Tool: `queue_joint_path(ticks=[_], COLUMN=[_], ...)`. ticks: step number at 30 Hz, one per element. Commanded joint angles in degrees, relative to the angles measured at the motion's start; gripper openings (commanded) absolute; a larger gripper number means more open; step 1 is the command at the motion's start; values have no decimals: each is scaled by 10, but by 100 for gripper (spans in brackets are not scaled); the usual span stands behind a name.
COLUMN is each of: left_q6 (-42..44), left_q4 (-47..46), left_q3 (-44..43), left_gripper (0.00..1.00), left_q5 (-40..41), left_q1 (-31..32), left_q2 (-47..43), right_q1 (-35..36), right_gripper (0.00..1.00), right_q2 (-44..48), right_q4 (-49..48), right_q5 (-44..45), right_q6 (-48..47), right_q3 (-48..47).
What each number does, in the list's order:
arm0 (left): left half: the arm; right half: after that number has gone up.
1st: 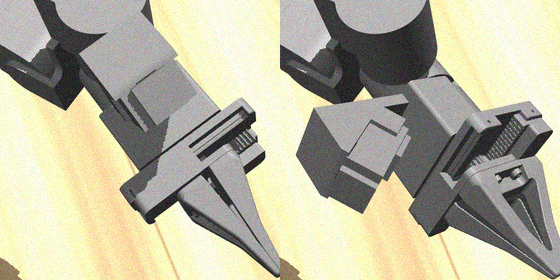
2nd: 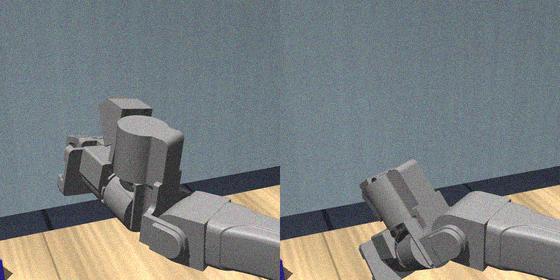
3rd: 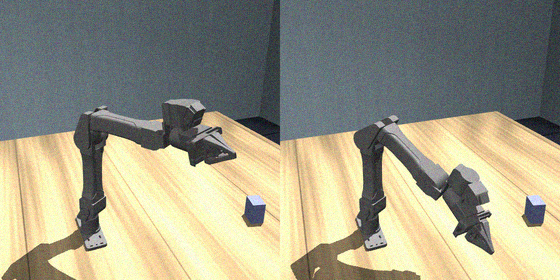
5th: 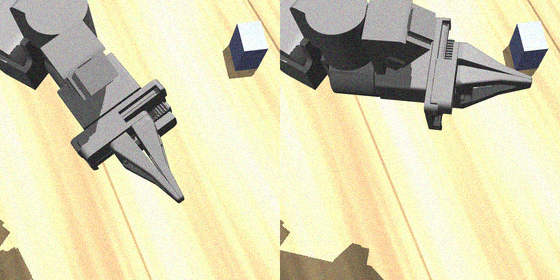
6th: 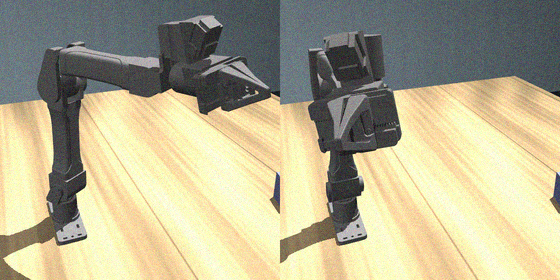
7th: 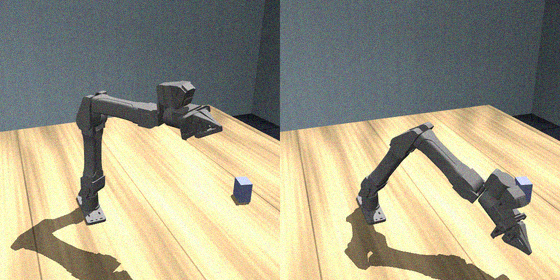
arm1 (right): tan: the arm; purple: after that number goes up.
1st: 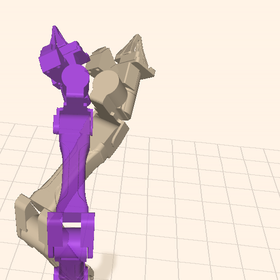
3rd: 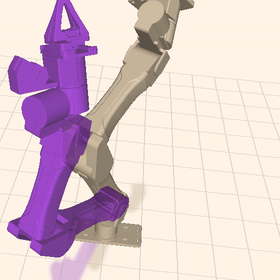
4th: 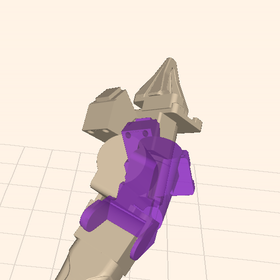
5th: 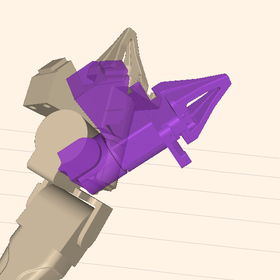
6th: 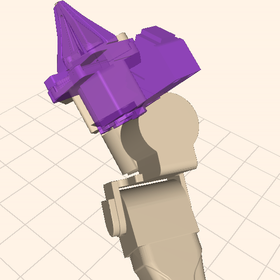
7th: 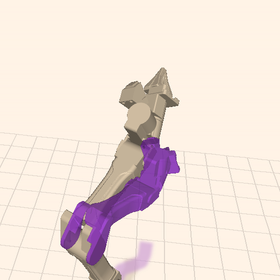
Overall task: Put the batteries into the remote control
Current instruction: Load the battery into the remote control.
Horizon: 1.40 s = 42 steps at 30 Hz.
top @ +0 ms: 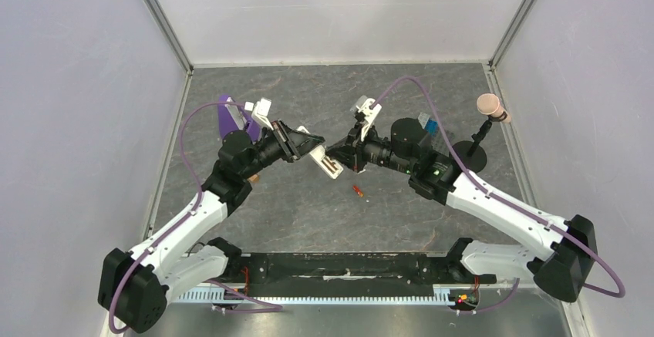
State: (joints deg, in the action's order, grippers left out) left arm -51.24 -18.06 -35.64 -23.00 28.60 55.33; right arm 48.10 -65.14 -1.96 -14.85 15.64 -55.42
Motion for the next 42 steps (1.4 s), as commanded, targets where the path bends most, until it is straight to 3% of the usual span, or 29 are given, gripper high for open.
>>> queue_joint_path(ticks=[1,25,35,42], left_q6=[-54,-179,-185,-187], left_q4=[-85,-274,-287,-290], left_q3=[-6,57,59,61], left_gripper=[2,2,2,2], left_q5=[-7,-56,-59,-61], left_q1=[-3,-31,-32,-34], left_q2=[1,42,52,54], right_q1=[7,12,16,16], right_gripper=[8,13,19,14], right_q2=[-14,-22,-26,-27], right_q4=[-21,55,85,98], right_q5=[-44,-37,-47,-48], right_q6=[18,-50,-63,-75], right_q3=[-21,-12,-22,-31])
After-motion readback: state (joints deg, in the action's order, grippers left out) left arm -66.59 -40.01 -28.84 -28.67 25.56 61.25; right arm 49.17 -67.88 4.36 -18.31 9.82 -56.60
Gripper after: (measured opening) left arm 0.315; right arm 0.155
